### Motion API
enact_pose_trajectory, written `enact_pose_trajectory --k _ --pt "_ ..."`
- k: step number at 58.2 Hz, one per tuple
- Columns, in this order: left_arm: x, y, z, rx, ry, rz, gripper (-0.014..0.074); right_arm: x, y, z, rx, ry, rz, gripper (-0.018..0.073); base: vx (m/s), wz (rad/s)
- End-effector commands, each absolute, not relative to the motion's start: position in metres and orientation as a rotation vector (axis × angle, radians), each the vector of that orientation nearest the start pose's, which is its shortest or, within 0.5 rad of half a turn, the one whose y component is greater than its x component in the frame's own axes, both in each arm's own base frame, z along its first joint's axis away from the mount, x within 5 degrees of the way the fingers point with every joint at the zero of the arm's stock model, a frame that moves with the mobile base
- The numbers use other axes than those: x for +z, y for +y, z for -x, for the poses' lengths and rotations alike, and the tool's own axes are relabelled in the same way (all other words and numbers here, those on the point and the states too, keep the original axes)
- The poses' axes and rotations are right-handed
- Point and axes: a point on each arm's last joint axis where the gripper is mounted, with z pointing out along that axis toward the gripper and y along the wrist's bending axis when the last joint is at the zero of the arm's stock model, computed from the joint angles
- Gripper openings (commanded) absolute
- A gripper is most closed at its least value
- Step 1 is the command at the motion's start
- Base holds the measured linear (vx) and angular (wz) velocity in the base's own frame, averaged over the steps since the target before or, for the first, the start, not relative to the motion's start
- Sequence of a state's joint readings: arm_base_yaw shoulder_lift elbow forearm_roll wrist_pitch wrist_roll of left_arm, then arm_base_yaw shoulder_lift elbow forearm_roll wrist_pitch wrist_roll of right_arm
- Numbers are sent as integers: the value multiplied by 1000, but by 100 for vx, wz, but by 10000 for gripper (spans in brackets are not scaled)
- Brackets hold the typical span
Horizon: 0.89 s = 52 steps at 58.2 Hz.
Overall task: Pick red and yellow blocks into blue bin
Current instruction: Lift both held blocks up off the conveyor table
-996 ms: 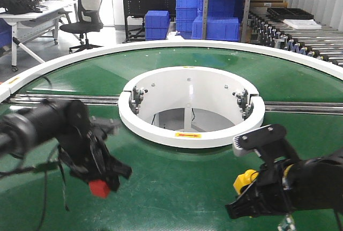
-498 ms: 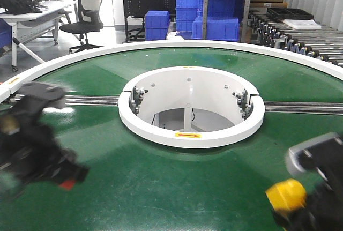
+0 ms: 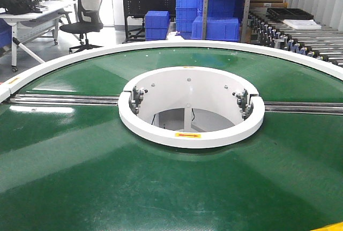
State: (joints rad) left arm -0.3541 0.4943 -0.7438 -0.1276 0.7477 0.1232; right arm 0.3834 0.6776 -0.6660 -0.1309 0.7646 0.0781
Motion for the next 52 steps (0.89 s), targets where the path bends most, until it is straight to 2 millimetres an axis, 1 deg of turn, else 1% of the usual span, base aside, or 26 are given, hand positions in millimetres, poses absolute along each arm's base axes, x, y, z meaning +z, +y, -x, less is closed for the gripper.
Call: enact_pose_trajectory --k 1,4,10,14,25,33,39,52 --pt "366 -27 -51 -337 1710 -368 237 330 38 -117 107 2107 390 242 0 0" --pt "362 -21 -37 -359 1638 -329 237 330 38 -117 107 2107 389 242 0 0" --pt "351 -16 -25 -391 1608 -283 237 330 38 -116 116 2109 386 242 0 0" --pt "346 -17 -28 -368 1637 -297 237 330 38 -116 117 2109 386 242 0 0" --pt "341 -20 -49 -253 1722 -348 237 328 39 -115 127 2133 382 242 0 0" --pt "338 -23 -60 -227 1763 -362 237 327 38 -114 122 2151 384 242 0 0" --pt "337 -24 -64 -229 1783 -364 237 326 38 -114 121 2156 384 242 0 0" --pt "337 -24 -64 -229 1782 -364 237 326 38 -114 121 2156 384 242 0 0"
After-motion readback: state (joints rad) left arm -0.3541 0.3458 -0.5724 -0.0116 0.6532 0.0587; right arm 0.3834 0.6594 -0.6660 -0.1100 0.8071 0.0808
